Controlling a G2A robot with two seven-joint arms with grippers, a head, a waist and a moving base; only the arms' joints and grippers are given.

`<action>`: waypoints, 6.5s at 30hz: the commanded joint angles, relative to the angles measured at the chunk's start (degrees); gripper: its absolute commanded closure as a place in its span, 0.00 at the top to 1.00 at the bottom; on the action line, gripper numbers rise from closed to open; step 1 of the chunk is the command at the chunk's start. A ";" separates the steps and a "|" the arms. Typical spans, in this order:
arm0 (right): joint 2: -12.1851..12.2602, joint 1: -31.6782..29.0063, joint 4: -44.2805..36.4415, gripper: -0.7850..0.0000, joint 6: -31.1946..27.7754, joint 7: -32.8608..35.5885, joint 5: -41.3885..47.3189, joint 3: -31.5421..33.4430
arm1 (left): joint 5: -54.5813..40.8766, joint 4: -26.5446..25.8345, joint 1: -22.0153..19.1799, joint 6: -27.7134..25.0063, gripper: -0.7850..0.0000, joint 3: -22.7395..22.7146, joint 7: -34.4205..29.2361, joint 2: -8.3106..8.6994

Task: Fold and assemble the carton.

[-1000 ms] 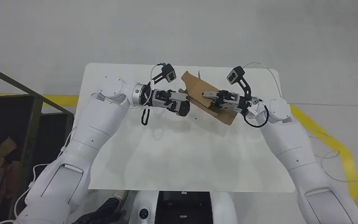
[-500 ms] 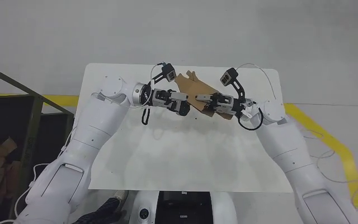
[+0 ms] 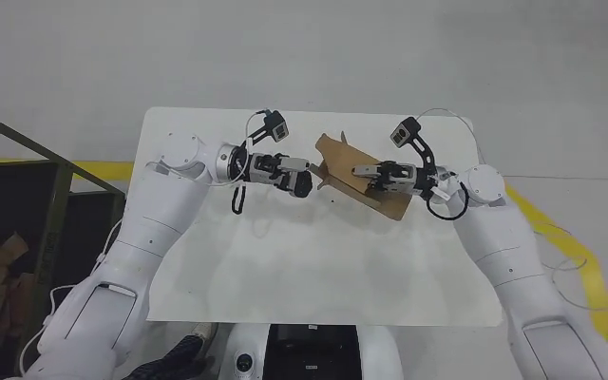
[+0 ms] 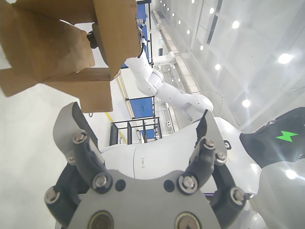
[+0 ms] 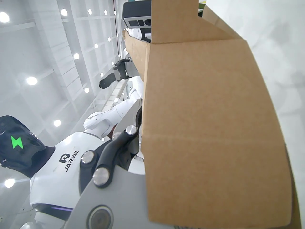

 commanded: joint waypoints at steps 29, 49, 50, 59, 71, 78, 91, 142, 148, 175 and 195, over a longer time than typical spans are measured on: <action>0.29 -1.16 -4.31 0.00 -0.29 10.78 4.41 -2.18 | -1.43 0.36 -0.20 -0.37 1.00 2.00 2.57 -0.28; -0.51 -0.73 -1.23 0.00 -2.26 8.80 5.98 -3.31 | -4.29 0.31 -1.57 -1.23 1.00 4.12 2.27 -1.33; -0.56 -0.74 -1.21 0.00 -2.29 8.77 6.12 -3.38 | -4.37 0.35 -1.65 -1.22 1.00 4.29 2.32 -1.40; -0.88 -0.89 -1.69 0.00 -2.13 8.94 6.48 -3.91 | -4.96 0.70 -2.58 -1.39 1.00 5.74 2.25 -2.06; -1.21 -0.72 0.38 0.00 -2.64 8.42 8.00 -3.42 | -5.35 1.06 -3.11 -1.61 1.00 6.43 1.73 -2.54; -1.32 -0.79 0.41 0.00 -2.42 8.64 8.83 -2.97 | -5.29 0.86 -2.87 -1.42 1.00 6.54 1.71 -2.65; -1.10 -1.53 -0.53 0.00 -1.69 9.38 9.11 -1.48 | -4.28 2.10 -3.02 -1.78 1.00 5.31 2.09 -2.46; -2.23 0.47 1.73 0.00 -2.24 8.83 10.73 -9.20 | -3.22 -0.05 -1.45 -1.85 1.00 2.13 4.47 -1.54; -2.55 0.60 2.08 0.00 -2.30 8.76 10.73 -9.08 | -3.47 0.24 -1.83 -1.85 1.00 2.93 4.49 -1.84; -2.59 -0.41 3.04 0.00 -1.73 9.33 11.44 -5.12 | -3.19 -1.49 0.04 -1.57 1.00 0.37 4.13 -1.10; -1.83 -0.48 7.49 0.00 -5.48 2.28 9.07 0.14 | -2.31 -7.16 4.12 0.80 1.00 -2.02 4.07 0.19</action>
